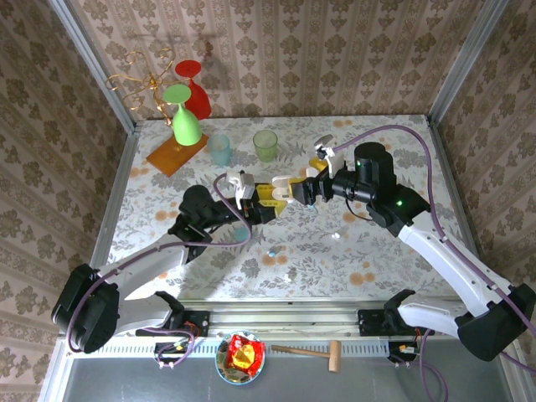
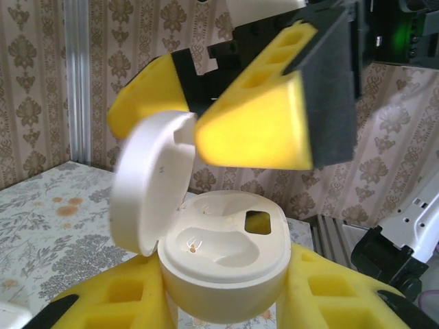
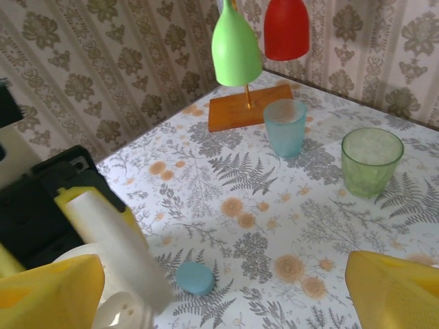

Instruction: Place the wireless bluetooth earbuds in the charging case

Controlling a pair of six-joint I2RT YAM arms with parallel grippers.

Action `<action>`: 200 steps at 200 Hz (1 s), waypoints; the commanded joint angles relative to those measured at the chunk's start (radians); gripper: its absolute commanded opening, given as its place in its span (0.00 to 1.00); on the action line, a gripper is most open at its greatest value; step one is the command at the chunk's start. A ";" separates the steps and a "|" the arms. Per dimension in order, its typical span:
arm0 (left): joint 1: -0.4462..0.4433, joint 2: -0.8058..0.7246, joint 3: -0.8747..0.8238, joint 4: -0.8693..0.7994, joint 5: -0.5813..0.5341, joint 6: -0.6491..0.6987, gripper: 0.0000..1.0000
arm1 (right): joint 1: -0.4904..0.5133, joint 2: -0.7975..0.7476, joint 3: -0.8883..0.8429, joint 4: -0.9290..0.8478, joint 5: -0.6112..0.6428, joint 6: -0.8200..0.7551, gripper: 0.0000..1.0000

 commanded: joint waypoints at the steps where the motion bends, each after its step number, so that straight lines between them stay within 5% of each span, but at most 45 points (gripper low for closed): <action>1: -0.003 -0.015 0.014 0.048 0.034 0.006 0.26 | -0.002 0.004 0.038 -0.018 0.047 0.008 0.92; 57: 0.032 0.009 -0.017 0.109 0.009 0.008 0.26 | -0.002 -0.105 0.004 -0.002 -0.075 0.044 0.94; 126: 0.099 -0.011 -0.023 0.122 0.014 0.029 0.26 | -0.114 -0.278 -0.168 -0.083 0.212 0.304 1.00; 200: 0.113 -0.087 -0.020 -0.023 0.019 0.124 0.26 | -0.221 -0.089 -0.311 -0.322 0.251 0.493 0.91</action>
